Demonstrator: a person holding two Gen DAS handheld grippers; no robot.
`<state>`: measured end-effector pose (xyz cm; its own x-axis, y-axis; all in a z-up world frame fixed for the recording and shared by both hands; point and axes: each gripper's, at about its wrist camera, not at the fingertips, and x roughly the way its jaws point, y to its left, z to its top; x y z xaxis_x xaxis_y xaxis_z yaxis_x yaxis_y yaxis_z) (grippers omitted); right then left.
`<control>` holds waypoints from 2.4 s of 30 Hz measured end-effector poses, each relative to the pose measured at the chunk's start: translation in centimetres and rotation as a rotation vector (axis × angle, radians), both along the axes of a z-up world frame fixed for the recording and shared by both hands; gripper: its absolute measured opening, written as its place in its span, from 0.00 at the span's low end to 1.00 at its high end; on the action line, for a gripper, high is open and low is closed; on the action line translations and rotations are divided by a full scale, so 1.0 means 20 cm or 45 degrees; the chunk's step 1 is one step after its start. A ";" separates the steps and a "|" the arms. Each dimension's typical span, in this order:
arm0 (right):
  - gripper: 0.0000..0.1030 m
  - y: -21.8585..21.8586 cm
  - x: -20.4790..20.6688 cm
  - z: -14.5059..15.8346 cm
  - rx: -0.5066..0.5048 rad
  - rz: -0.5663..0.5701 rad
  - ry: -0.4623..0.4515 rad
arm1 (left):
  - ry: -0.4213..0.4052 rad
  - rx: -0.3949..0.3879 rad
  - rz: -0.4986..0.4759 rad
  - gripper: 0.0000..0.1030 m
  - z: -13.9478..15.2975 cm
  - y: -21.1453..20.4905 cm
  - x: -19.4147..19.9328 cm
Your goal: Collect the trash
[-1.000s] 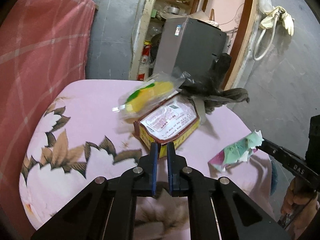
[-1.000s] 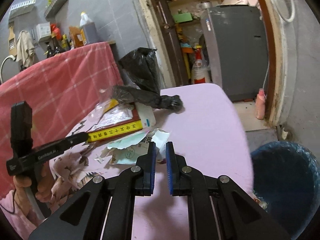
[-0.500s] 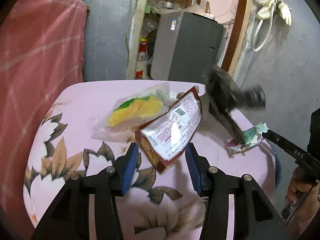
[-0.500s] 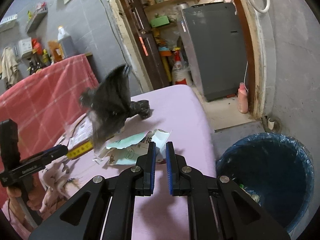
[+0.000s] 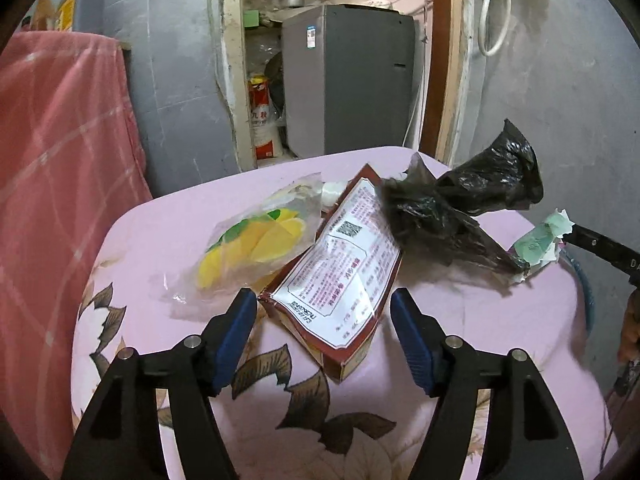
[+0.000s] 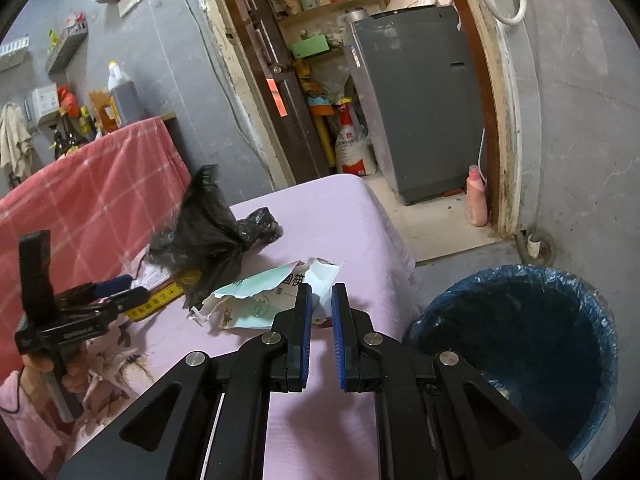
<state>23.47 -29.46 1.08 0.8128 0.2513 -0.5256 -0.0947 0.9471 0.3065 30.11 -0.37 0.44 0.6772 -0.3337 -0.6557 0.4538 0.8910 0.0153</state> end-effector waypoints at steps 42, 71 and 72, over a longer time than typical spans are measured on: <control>0.08 0.03 -0.09 0.01 0.020 0.064 -0.008 | -0.016 0.205 -0.063 0.00 -0.06 -0.15 -0.12; 0.53 0.05 0.24 -0.02 -0.006 0.222 0.050 | 0.085 0.075 -0.147 0.67 0.02 0.02 0.27; 0.53 0.05 0.26 -0.03 -0.007 0.227 0.062 | 0.089 0.076 -0.160 0.67 0.02 0.01 0.28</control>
<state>28.71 -28.36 0.43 0.7292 0.3862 -0.5649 -0.2468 0.9184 0.3093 35.65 -0.26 0.78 0.5845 -0.3718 -0.7212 0.5633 0.8257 0.0308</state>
